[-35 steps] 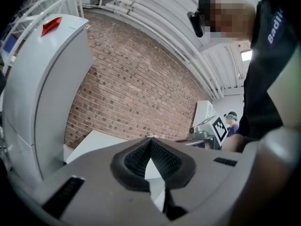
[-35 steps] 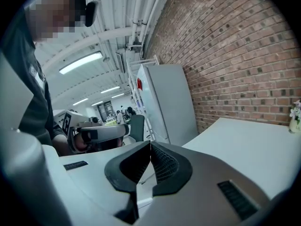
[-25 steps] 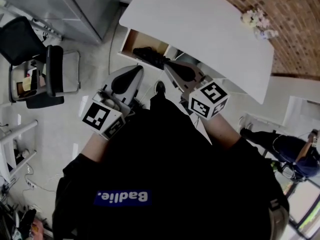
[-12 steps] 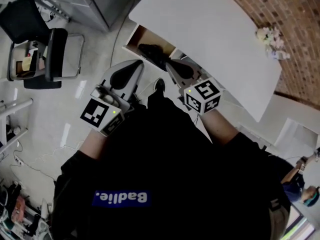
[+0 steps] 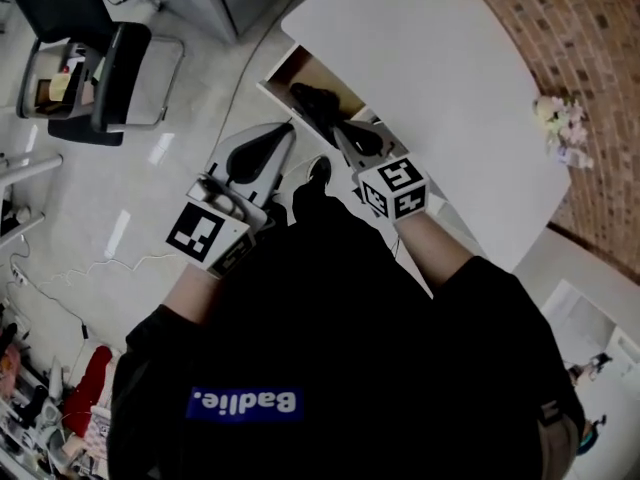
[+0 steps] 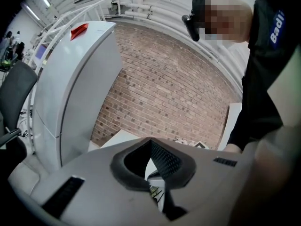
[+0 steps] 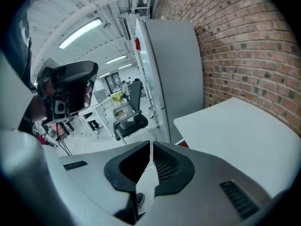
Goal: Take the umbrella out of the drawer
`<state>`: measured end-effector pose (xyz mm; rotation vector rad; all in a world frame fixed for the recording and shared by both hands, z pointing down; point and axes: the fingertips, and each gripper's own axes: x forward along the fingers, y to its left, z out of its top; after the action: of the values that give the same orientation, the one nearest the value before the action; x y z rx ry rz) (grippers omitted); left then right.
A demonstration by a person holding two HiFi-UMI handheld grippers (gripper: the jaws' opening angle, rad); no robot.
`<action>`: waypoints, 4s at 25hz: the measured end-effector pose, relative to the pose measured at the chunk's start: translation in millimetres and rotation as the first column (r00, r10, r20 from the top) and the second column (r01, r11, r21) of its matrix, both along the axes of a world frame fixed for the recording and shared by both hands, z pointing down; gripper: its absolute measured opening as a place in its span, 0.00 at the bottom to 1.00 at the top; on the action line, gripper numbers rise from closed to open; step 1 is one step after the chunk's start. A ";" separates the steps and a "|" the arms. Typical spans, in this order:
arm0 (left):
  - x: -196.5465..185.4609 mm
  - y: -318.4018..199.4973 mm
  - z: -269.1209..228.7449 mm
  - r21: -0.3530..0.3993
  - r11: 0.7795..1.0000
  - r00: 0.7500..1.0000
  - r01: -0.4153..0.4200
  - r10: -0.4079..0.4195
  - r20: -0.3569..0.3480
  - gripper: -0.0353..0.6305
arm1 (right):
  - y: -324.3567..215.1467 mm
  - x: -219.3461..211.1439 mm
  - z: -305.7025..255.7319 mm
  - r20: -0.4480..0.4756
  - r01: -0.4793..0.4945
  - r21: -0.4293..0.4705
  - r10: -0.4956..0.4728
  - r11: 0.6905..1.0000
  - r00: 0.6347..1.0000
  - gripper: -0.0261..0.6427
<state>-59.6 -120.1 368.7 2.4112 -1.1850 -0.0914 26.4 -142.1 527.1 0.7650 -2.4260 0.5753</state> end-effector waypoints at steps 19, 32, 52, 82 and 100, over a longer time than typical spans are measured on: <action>-44.7 2.0 39.8 -0.077 0.986 0.989 0.149 -0.148 0.020 0.05 | -25.7 -17.8 154.1 -0.269 0.033 -0.174 -0.080 0.984 0.960 0.30; -68.1 7.7 53.8 -0.100 0.979 0.984 0.176 -0.171 0.057 0.05 | -36.3 -4.9 258.3 -0.441 0.043 -0.250 -0.153 0.967 0.884 0.39; -79.3 15.7 82.1 -0.165 0.964 0.976 0.208 -0.192 0.107 0.05 | -52.9 15.1 378.3 -0.557 -0.015 -0.401 -0.231 0.916 0.798 0.44; -65.5 32.7 34.9 -0.125 0.982 0.990 0.140 -0.135 0.045 0.05 | -37.1 -14.8 303.1 -0.472 0.094 -0.403 -0.295 0.910 0.831 0.40; -0.9 13.4 -26.3 -0.002 0.999 0.999 -0.050 0.050 -0.015 0.05 | -35.6 21.2 115.0 -0.363 0.067 -0.196 -0.136 0.978 0.922 0.40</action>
<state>-60.5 -106.7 342.5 2.4321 -1.1176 -0.0918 47.6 -177.7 642.1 0.6052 -2.0168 0.5423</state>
